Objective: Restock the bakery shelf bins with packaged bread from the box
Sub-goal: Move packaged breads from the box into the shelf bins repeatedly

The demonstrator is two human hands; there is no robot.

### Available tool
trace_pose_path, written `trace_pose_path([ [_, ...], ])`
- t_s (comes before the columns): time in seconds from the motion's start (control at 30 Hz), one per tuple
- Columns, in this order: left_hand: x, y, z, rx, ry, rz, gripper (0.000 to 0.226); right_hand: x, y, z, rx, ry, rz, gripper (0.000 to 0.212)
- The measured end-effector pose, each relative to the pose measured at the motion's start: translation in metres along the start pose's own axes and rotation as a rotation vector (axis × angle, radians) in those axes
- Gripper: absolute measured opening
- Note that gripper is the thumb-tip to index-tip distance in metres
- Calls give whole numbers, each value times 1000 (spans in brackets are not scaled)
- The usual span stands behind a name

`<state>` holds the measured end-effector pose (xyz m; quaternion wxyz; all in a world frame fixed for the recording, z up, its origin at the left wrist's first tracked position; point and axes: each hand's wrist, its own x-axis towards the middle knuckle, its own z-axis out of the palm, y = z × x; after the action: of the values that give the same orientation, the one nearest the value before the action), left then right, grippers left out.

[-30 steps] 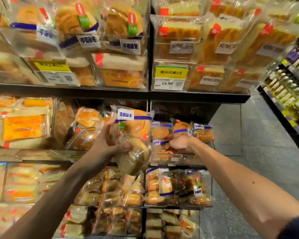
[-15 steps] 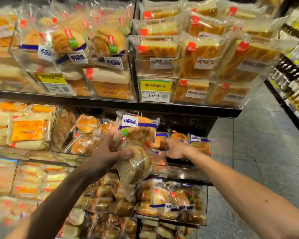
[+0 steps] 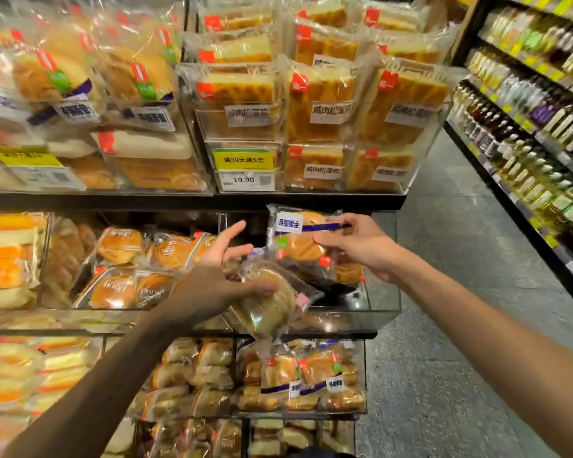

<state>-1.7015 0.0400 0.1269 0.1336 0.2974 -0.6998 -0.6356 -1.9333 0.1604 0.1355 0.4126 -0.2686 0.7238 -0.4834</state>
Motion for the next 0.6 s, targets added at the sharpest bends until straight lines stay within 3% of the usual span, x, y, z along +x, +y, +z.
trace_pose_path([
  [0.1, 3, -5, -13, -7, 32, -12, 125, 9, 20, -15, -372, 137, 54, 30],
  [0.17, 5, -6, -21, 20, 76, -24, 109, 14, 31, -16, -650, 125, 117, 24],
  [0.23, 7, -10, -27, 46, 88, -21, 97, 21, 46, -10, -774, 72, 177, 26],
  [0.37, 6, -12, -32, 37, 96, -13, 87, 47, 71, 7, -606, -23, 344, 24],
  [0.47, 5, -13, -35, 32, 101, -5, 86, 57, 82, 21, -467, -135, 542, 8],
  [0.6, -1, -12, -32, 29, 103, 25, 71, 66, 92, 36, -447, -149, 644, 15],
])
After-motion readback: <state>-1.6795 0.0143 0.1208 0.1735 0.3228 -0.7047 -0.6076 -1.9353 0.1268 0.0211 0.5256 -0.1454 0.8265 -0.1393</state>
